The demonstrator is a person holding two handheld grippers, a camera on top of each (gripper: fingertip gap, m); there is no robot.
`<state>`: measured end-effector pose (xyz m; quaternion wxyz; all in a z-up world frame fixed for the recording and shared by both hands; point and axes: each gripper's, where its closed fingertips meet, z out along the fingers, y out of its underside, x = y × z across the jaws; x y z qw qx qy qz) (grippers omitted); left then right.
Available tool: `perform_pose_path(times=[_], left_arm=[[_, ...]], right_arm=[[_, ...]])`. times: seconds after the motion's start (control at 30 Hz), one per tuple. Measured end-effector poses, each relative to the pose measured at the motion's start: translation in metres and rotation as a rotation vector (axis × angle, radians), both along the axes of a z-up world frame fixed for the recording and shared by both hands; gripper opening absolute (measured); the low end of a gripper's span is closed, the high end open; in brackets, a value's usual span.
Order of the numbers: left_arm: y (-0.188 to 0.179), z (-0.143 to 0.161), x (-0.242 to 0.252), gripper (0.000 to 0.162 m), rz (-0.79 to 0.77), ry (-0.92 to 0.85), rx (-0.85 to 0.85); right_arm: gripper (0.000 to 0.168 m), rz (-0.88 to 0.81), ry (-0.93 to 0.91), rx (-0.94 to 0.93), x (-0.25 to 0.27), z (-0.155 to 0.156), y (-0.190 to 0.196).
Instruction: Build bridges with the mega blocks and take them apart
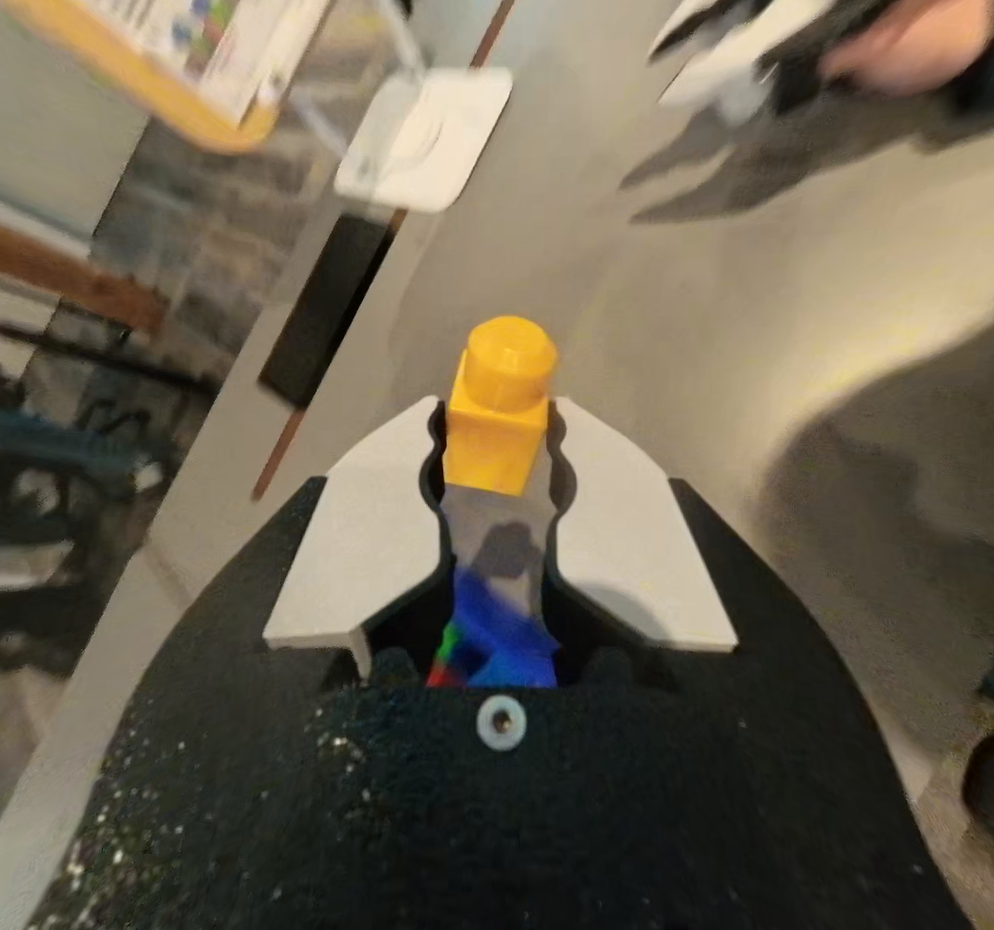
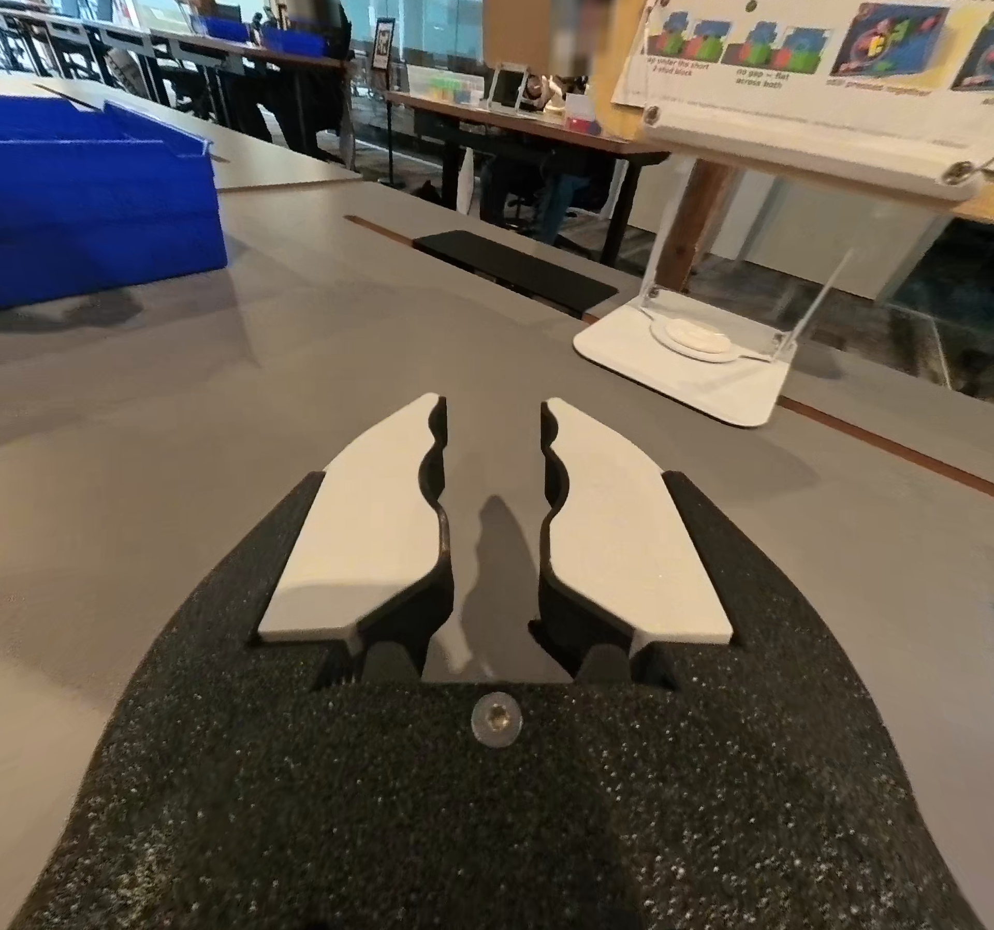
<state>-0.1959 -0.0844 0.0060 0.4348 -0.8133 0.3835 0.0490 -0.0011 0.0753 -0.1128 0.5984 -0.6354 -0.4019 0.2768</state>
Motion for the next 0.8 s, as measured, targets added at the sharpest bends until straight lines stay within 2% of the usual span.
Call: perform_pose_path(times=[0.13, 0.27, 0.43, 0.6, 0.8], left_arm=[[0.031, -0.032, 0.089, 0.035, -0.213, -0.243, -0.044], [0.081, -0.076, 0.145, 0.035, -0.331, -0.457, -0.115], [0.120, -0.135, 0.179, 0.035, -0.343, -0.461, -0.251], [0.134, -0.163, 0.195, 0.035, -0.348, -0.409, -0.337], [0.135, -0.179, 0.200, 0.035, -0.365, -0.396, -0.390]], right_arm=[[0.032, -0.010, 0.013, -0.005, 0.019, 0.000, 0.002], [0.032, -0.026, 0.010, 0.008, 0.033, 0.002, 0.006], [0.031, -0.050, 0.004, 0.047, 0.044, 0.007, 0.008], [0.032, -0.058, -0.004, 0.044, 0.046, 0.006, 0.011], [0.031, -0.070, -0.015, 0.058, 0.049, 0.007, 0.012]])
